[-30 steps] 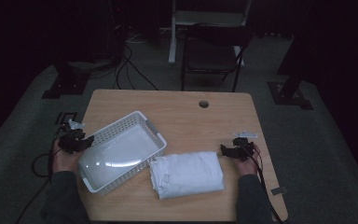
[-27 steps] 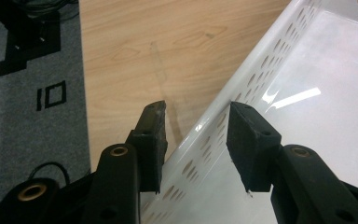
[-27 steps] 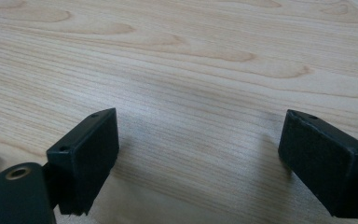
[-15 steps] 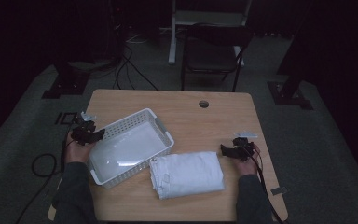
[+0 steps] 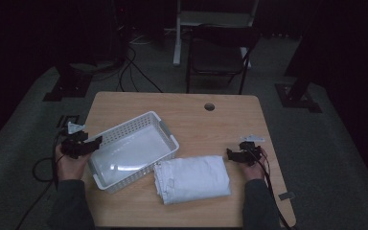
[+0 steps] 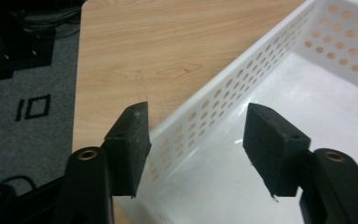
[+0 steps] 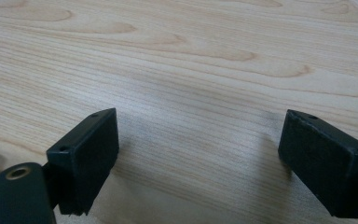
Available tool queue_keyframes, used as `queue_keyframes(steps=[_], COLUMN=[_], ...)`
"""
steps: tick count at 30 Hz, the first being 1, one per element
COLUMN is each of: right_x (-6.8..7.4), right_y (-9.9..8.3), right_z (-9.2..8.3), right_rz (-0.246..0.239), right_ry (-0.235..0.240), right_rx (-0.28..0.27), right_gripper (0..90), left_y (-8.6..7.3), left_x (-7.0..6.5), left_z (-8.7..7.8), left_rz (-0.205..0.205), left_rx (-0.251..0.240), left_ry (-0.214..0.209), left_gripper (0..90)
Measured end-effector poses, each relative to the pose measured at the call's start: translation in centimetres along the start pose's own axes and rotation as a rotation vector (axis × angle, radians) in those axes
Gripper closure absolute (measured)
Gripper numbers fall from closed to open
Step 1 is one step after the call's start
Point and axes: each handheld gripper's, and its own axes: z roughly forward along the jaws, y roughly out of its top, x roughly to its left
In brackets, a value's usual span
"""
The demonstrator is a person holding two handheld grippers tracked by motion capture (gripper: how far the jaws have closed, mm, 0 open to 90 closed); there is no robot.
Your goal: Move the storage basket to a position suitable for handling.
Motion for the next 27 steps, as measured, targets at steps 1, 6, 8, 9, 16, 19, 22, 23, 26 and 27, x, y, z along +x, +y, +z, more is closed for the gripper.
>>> queue_keyframes(steps=[1,6,8,9,16,19,22,23,26,27], right_x=[0.0,0.0,0.0,0.0,0.0,0.0,0.0,0.0,0.0,0.0], right_y=[0.0,0.0,0.0,0.0,0.0,0.0,0.0,0.0,0.0,0.0], right_z=[0.0,0.0,0.0,0.0,0.0,0.0,0.0,0.0,0.0,0.0], right_rz=[0.0,0.0,0.0,0.0,0.0,-0.001,-0.001,-0.001,-0.001,-0.001], right_ry=[0.0,0.0,0.0,0.0,0.0,0.0,-0.001,-0.001,0.0,0.0], right_rx=[0.0,0.0,0.0,0.0,0.0,0.0,0.0,0.0,0.0,0.0], right_gripper=[12.0,12.1,12.0,12.0,12.1,12.1,12.0,12.0,12.0,12.0], left_y=[-0.2,-2.0,-2.7,-3.1,-5.1,-5.9,-6.7,-6.8,-7.0,-6.9], left_x=[-0.1,-0.6,-0.6,-0.6,-0.6,-1.0,-1.3,-1.5,-1.9,-2.0], left_z=[-0.2,-1.3,-2.0,-2.3,-4.0,-4.2,-4.2,-4.2,-3.8,-3.6], left_rz=[0.001,-0.028,-0.042,-0.049,-0.051,-0.046,-0.057,-0.059,-0.061,-0.063], left_rx=[0.005,0.013,0.008,0.003,0.019,0.038,0.058,0.062,0.084,0.087], left_ry=[0.0,-0.005,-0.013,-0.021,-0.045,-0.041,-0.077,-0.087,-0.068,-0.067], left_gripper=[38.1,37.2,37.1,38.2,42.7,43.4,45.3,44.5,44.4,44.5])
